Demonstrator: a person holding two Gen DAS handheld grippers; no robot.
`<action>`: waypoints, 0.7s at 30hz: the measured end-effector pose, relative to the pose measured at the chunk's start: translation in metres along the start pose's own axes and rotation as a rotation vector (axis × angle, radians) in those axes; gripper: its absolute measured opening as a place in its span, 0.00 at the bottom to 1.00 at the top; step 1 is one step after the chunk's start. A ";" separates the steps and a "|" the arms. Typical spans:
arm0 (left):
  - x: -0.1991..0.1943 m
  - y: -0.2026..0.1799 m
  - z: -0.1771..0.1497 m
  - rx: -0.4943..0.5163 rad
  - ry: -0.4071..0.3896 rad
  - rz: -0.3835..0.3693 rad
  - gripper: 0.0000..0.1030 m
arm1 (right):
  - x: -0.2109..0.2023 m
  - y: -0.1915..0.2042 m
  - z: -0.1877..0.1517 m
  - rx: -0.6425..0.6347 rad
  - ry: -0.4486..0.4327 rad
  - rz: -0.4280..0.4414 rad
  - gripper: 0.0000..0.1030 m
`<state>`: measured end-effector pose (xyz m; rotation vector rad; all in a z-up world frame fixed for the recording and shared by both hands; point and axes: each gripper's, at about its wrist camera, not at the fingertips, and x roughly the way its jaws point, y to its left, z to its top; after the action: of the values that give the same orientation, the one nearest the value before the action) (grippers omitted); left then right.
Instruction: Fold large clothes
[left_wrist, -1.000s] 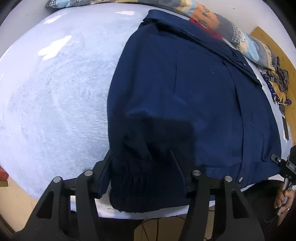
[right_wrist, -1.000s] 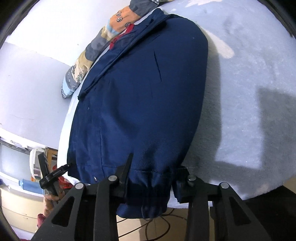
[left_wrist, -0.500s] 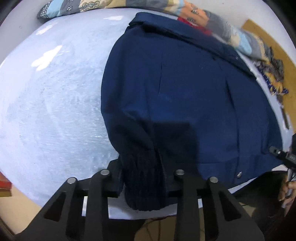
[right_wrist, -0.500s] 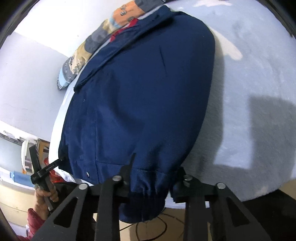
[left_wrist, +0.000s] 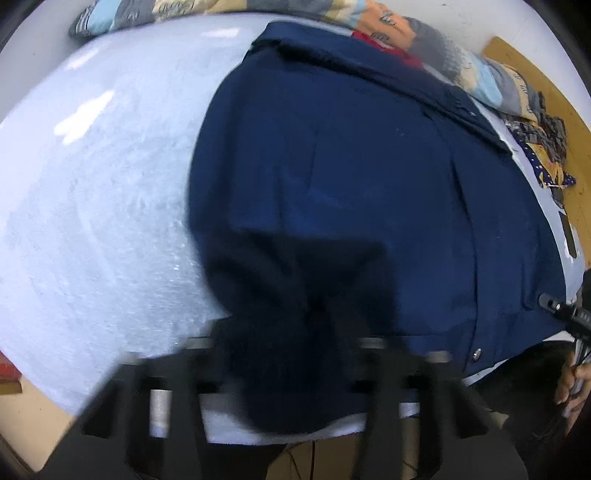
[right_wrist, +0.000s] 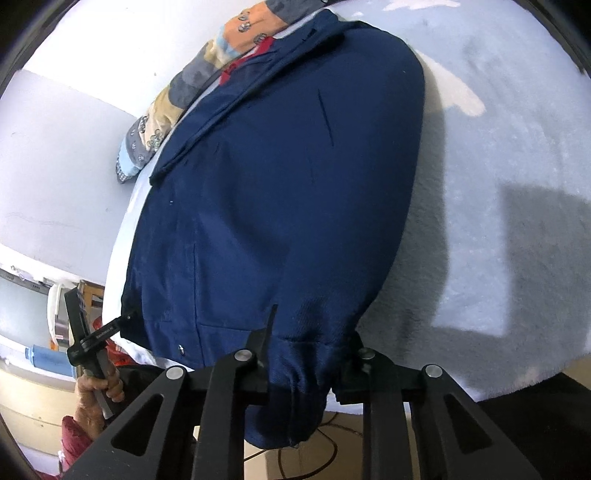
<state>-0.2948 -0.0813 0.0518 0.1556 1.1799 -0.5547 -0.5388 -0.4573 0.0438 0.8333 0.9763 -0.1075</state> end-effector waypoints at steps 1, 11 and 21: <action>-0.004 0.004 0.001 -0.013 -0.012 -0.026 0.23 | -0.005 0.004 0.000 -0.008 -0.015 0.030 0.20; -0.055 0.005 0.020 -0.042 -0.161 -0.164 0.22 | -0.049 0.033 0.015 -0.058 -0.125 0.211 0.18; -0.083 0.016 0.077 -0.076 -0.271 -0.174 0.22 | -0.086 0.060 0.049 -0.112 -0.238 0.299 0.18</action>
<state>-0.2453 -0.0711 0.1537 -0.0865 0.9528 -0.6609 -0.5288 -0.4720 0.1590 0.8333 0.6211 0.1031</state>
